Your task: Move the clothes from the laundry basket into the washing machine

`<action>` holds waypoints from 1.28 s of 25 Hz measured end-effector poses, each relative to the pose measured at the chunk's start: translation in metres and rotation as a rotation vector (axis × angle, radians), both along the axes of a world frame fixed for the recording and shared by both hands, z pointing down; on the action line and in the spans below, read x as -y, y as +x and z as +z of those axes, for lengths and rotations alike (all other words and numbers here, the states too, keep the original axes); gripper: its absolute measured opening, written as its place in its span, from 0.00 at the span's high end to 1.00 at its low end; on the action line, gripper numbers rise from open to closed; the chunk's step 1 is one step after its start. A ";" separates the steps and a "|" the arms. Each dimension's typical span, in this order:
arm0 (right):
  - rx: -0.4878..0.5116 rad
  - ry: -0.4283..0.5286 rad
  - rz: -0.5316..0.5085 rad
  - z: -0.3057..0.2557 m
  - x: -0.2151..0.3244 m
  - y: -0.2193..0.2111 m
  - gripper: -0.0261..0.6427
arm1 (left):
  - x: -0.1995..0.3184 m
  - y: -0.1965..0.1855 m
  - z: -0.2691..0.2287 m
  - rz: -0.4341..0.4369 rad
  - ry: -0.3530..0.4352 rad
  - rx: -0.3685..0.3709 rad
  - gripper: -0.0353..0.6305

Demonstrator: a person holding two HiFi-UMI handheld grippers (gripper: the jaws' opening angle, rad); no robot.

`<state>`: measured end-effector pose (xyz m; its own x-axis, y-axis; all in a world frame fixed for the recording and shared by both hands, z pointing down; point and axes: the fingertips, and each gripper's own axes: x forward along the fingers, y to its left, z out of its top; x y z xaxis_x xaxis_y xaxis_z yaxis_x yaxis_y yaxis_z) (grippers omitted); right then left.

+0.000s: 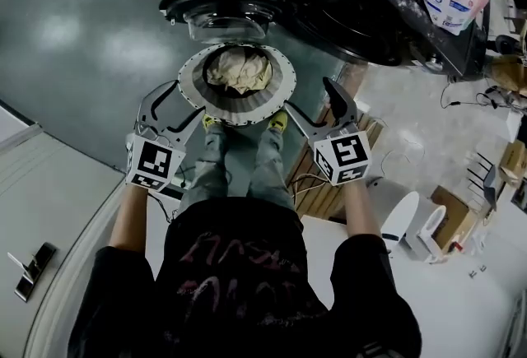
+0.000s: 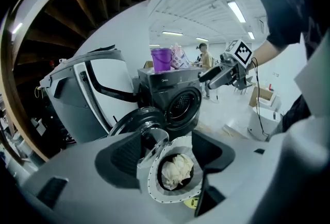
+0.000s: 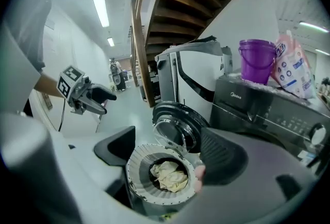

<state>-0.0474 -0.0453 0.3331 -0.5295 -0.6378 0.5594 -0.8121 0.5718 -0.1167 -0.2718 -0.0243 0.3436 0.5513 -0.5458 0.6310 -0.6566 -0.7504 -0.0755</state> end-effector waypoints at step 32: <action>-0.375 -0.223 -0.591 0.279 -0.019 -0.027 0.35 | 0.000 0.022 0.262 0.296 -0.180 0.345 0.45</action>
